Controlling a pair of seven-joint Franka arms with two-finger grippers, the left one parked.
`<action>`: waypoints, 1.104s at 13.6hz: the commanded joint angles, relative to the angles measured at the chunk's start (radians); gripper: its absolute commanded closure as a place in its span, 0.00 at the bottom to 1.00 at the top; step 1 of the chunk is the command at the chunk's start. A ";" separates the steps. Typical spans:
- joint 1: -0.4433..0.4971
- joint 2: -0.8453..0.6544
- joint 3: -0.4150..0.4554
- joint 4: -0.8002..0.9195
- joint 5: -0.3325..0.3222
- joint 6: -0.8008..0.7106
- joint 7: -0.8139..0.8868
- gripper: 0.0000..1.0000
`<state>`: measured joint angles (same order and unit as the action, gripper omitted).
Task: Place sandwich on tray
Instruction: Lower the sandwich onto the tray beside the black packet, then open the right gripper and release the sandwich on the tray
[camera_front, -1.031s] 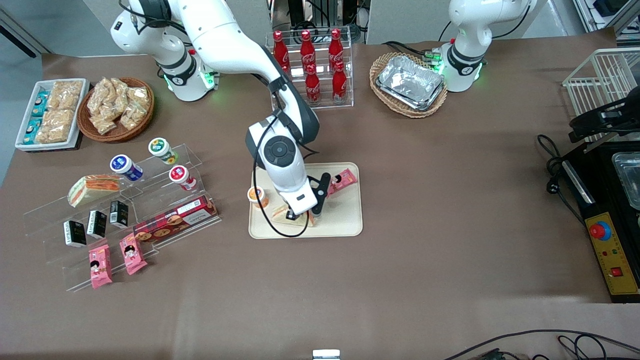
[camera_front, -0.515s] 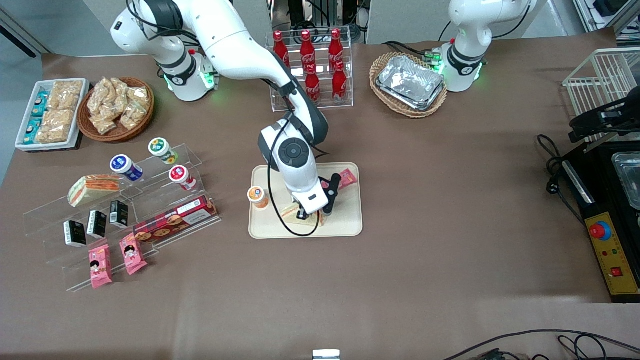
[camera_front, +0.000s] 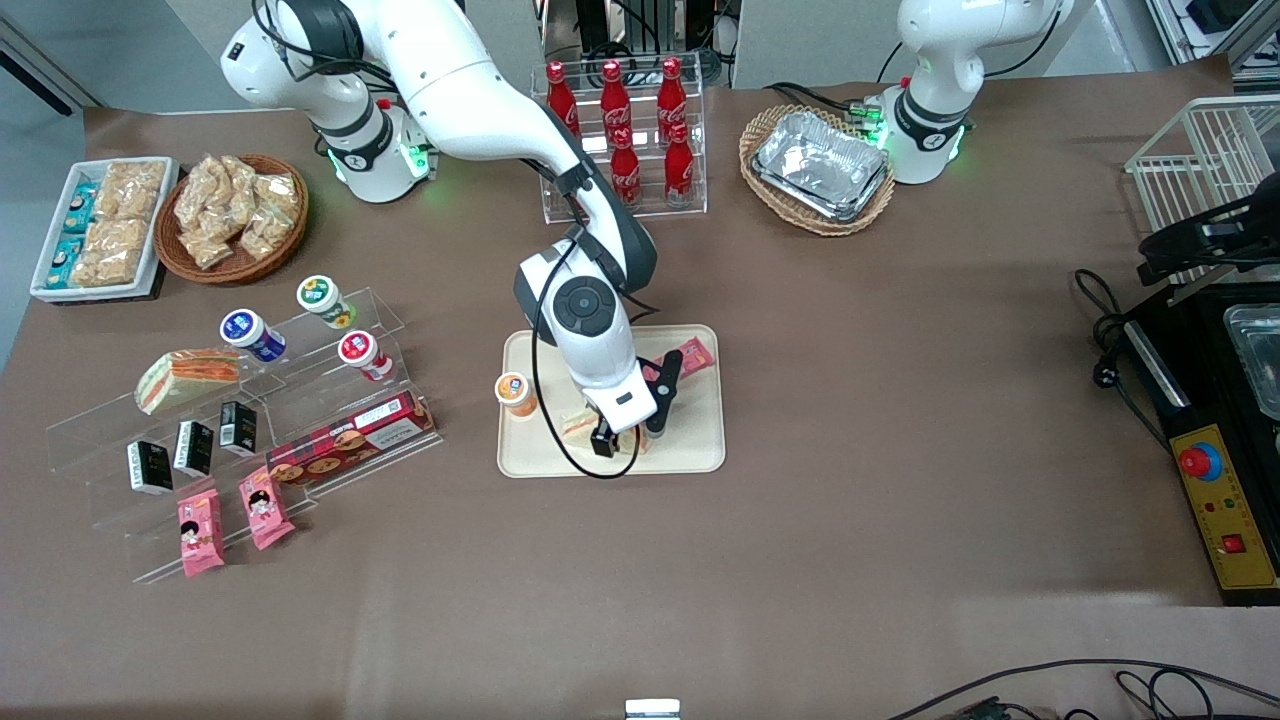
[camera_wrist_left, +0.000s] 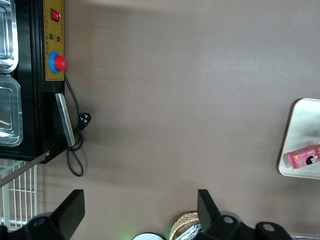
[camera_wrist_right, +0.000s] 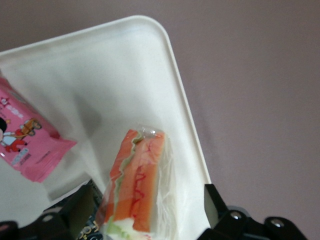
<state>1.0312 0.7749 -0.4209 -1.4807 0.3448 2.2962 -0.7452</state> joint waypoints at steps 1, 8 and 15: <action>-0.006 -0.032 -0.004 0.022 0.051 -0.021 0.001 0.00; -0.043 -0.215 -0.013 0.022 0.072 -0.197 0.003 0.00; -0.166 -0.483 -0.033 0.011 0.066 -0.527 0.018 0.00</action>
<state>0.9207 0.3905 -0.4484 -1.4397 0.3887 1.8758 -0.7349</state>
